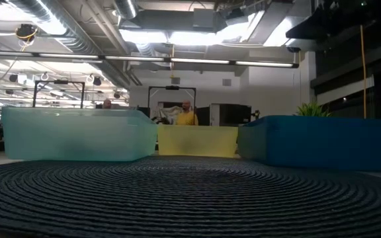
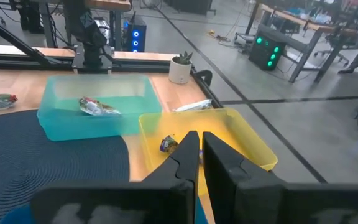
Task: Pick and place Granola Bars by type
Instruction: Put the red granola bar into the light blue bin
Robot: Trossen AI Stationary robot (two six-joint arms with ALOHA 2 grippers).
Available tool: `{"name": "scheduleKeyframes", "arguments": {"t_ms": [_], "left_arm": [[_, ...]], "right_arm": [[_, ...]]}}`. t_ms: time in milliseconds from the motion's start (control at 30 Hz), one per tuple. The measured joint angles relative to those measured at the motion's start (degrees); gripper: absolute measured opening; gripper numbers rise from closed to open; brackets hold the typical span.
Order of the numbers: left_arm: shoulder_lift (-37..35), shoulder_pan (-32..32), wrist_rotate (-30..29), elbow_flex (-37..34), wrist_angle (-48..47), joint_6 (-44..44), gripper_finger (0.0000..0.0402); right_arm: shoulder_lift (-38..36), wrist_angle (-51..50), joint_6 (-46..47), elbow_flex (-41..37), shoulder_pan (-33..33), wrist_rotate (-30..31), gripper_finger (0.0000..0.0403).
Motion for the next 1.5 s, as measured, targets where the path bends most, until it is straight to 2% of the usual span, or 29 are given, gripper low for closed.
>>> {"name": "scheduleKeyframes", "arguments": {"t_ms": [200,333,467,633,767,967,1233,1500], "left_arm": [[4.81,0.07,7.09,0.0,1.83,-2.9,0.0184],[7.13,0.04,8.46,0.0,2.75,-3.88,0.0223],[9.17,0.07,8.45,0.0,2.69,-3.9,0.0244],[12.22,0.07,8.99,0.0,2.68,-3.81,0.0246],[14.25,-0.24,11.89,-0.39,3.08,-3.57,0.0246],[14.48,-2.28,15.67,-6.1,11.45,-6.44,0.0246],[13.97,-3.04,15.54,-11.34,13.72,-6.56,0.0246],[12.84,-2.64,14.44,-15.88,20.89,-6.54,0.0245]], "right_arm": [[-0.02,0.46,-2.64,0.0,-0.02,-0.04,0.0026],[-0.02,0.44,-2.87,0.0,0.0,-0.04,0.0026],[0.0,0.44,-2.87,0.0,0.0,-0.04,0.0026],[0.0,0.45,-2.88,0.0,-0.01,-0.05,0.0026],[0.0,0.44,-2.87,0.0,0.0,-0.09,0.0026],[0.0,0.44,-2.87,0.0,-0.02,-0.09,0.0026],[0.0,0.63,-2.18,0.0,0.0,-0.09,0.0026],[0.0,1.25,-0.97,0.0,0.0,-0.09,0.0026]]}}
